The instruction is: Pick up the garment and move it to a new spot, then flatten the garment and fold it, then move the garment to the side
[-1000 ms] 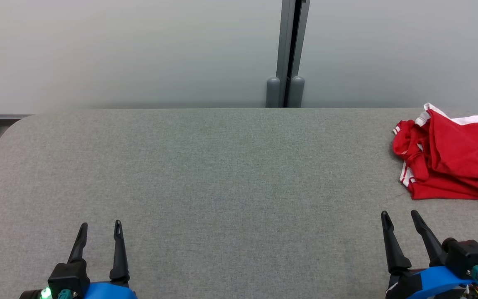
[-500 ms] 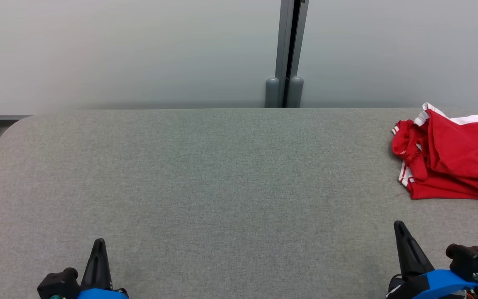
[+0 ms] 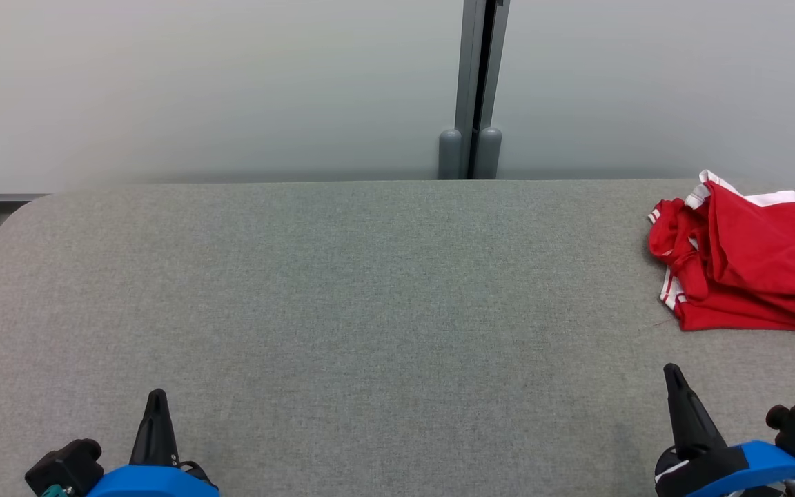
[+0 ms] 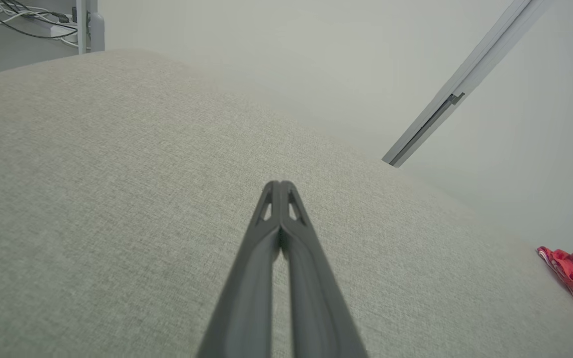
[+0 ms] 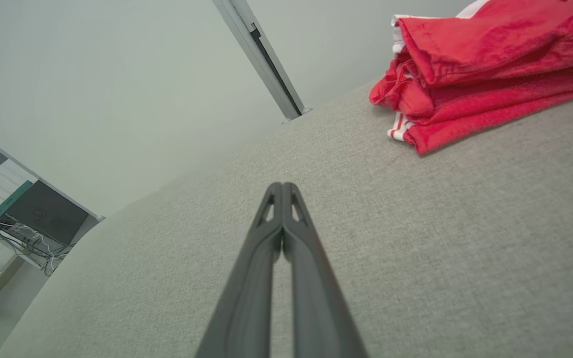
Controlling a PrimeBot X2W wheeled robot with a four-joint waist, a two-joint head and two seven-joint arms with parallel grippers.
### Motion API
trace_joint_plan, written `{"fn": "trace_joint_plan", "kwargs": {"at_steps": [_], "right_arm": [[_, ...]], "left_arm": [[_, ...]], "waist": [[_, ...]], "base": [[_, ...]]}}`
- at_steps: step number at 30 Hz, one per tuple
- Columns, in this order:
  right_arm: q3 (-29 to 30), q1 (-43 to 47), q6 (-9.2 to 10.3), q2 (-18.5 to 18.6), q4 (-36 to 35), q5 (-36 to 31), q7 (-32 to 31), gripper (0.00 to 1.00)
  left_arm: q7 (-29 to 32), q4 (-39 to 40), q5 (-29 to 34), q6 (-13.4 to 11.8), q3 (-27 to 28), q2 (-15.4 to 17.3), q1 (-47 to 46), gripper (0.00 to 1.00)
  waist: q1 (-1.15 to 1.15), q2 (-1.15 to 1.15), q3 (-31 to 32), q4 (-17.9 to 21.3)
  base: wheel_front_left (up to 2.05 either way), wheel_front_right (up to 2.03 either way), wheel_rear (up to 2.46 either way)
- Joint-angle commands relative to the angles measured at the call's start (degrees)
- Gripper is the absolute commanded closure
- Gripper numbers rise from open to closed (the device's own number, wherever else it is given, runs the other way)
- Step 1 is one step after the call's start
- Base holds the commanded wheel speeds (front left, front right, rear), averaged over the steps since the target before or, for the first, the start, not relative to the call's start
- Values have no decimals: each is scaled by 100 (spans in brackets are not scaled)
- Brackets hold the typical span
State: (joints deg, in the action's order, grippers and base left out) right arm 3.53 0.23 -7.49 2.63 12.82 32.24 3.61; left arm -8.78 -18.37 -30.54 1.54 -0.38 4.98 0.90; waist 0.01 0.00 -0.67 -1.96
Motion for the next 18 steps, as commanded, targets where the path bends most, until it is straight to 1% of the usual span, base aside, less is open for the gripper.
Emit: {"fn": "trace_joint_plan", "kwargs": {"at_steps": [1,10,11,18], "right_arm": [[29,-186,0,24,-57,312,-41,100],[67,-250,0,26,-37,1075,-170,100],[67,-250,0,26,-37,1075,-170,100],[95,-309,0,27,-23,1622,-262,100]], "left_arm": [[67,116,-299,41,80,5,-195,100],[265,163,-1087,116,156,-25,-267,100],[265,163,-1087,116,156,-25,-267,100],[403,197,-1648,168,222,-43,-331,100]], "waist": [[0,0,1,4],[0,0,5,21],[0,0,5,21],[0,0,9,34]], "base": [[0,0,0],[0,0,0],[0,0,0],[0,0,0]]}}
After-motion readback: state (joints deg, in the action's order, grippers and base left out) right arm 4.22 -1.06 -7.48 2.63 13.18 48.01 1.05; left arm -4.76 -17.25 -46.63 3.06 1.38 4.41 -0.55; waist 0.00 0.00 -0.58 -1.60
